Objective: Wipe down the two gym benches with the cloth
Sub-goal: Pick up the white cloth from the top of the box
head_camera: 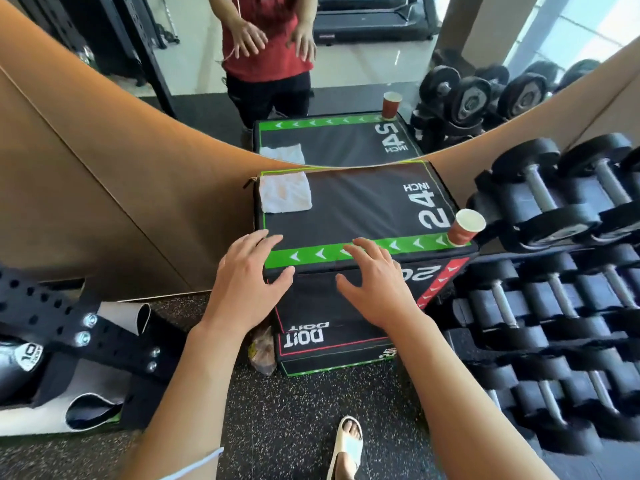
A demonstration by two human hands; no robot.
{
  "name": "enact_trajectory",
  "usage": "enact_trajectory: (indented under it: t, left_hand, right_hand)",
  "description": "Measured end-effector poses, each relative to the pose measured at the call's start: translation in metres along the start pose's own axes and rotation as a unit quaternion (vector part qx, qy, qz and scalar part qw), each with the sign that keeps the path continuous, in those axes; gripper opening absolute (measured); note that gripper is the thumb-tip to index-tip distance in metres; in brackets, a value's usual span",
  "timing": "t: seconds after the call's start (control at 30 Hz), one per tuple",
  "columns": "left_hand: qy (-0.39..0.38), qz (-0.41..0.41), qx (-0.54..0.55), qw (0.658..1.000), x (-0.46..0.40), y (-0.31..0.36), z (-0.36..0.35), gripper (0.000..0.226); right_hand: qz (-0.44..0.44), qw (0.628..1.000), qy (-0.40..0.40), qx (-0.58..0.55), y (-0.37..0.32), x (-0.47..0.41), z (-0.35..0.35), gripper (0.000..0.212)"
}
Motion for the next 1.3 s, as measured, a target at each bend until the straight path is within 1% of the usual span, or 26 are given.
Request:
enact_trajectory:
  t: [0.23,0.4,0.57,0.7,0.8,0.93,1.1,1.3]
  left_hand:
    - [0.003,0.030,-0.012,0.999,-0.046,0.008,-0.023,0.058]
    - [-0.003,0.051,-0.014,0.999,-0.072,-0.009,-0.033,0.060]
    - [-0.013,0.051,-0.006,0.999,-0.105,-0.033,-0.042,0.059]
    - [-0.026,0.039,0.001,0.999,-0.139,-0.057,-0.043,0.058]
    - [-0.032,0.031,0.001,0.999,-0.165,-0.080,-0.041,0.056]
    - [-0.057,0.018,-0.006,0.998,-0.192,-0.117,-0.046,0.056]
    - [-0.082,0.017,-0.005,0.996,-0.210,-0.166,-0.060,0.057]
    - [-0.125,0.000,-0.019,0.992,-0.225,-0.200,-0.079,0.058]
  right_hand:
    - [0.020,0.999,-0.017,-0.024,0.029,-0.062,-0.002,0.060]
    - [0.032,0.998,-0.046,-0.025,0.033,-0.095,-0.019,0.059]
    - [0.027,0.998,-0.054,-0.027,0.024,-0.137,-0.029,0.058]
    - [0.011,0.998,-0.050,-0.025,0.008,-0.170,-0.043,0.057]
    - [0.009,0.998,-0.063,-0.017,-0.007,-0.197,-0.057,0.057]
    - [0.016,0.996,-0.082,0.003,-0.033,-0.239,-0.083,0.057]
    - [0.002,0.996,-0.094,0.011,-0.050,-0.287,-0.115,0.057]
    - [0.014,0.992,-0.116,0.045,-0.061,-0.320,-0.155,0.052]
Point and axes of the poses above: each hand's wrist, its own x-axis away from the middle knuckle, its own z-axis out of the back of the hand, y = z × x, the point moved 3 cm from there along -x, towards the middle knuckle, and after that the axes turned 8 degrees about -z, right-handed, at the moved point
